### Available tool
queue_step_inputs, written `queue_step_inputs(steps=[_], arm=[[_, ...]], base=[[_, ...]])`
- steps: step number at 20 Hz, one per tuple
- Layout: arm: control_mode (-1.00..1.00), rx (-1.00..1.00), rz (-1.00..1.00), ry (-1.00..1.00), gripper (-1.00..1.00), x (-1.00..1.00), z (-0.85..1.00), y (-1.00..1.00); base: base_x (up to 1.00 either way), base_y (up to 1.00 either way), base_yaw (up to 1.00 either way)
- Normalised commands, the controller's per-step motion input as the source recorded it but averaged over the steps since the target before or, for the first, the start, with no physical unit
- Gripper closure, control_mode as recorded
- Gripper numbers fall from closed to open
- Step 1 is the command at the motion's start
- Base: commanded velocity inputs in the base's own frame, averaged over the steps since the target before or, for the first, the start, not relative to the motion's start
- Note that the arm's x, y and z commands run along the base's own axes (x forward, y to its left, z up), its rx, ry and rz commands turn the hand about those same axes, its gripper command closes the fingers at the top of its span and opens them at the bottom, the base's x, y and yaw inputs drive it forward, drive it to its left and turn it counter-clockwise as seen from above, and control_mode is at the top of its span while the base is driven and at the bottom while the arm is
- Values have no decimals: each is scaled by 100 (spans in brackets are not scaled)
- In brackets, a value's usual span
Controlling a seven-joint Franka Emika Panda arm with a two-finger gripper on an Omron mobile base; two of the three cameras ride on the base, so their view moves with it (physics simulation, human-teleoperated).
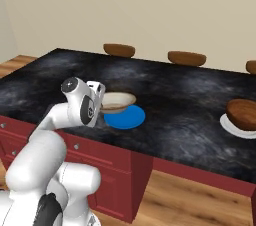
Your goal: Move the bowls from the cabinet to the plates on the dining table.
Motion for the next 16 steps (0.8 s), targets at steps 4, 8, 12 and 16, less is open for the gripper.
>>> queue_step_inputs(steps=[4, 8, 12, 16], arm=[[-100, 0, 0, 2, 100, 17, -16, -5], [-100, 0, 0, 3, 100, 11, -15, 0], [-100, 0, 0, 2, 100, 10, -15, -4], [-100, 0, 0, 0, 100, 10, -13, -10]], base=[[0, 0, 0], [0, 0, 0], [0, 0, 0], [0, 0, 0]])
